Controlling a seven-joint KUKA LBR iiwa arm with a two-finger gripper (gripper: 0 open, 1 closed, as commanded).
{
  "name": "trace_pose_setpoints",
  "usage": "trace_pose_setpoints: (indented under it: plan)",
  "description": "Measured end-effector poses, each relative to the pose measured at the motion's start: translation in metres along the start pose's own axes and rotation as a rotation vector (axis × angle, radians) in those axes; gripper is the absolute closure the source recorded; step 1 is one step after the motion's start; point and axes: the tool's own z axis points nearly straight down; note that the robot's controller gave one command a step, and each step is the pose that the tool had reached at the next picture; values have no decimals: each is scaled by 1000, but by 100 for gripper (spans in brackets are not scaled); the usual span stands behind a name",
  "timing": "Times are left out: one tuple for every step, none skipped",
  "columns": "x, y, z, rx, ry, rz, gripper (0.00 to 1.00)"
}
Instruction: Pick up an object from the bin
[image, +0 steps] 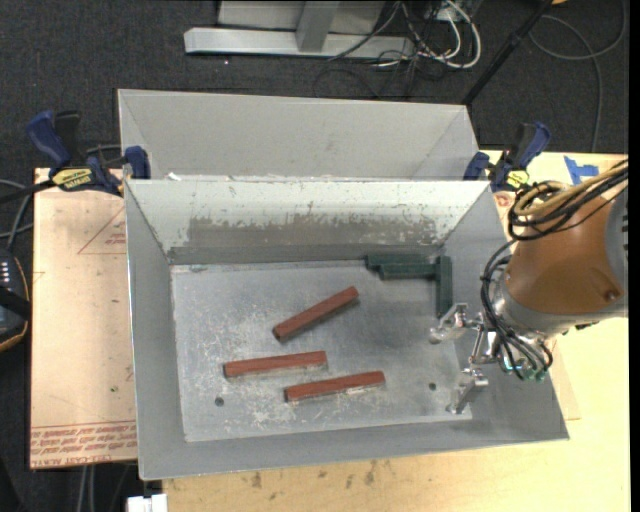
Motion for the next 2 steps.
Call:
trace_pose_setpoints:
  plan:
    - [-2, 0, -4, 1, -7, -3, 0]
    - [-22, 76, 50, 1, -11, -15, 0]
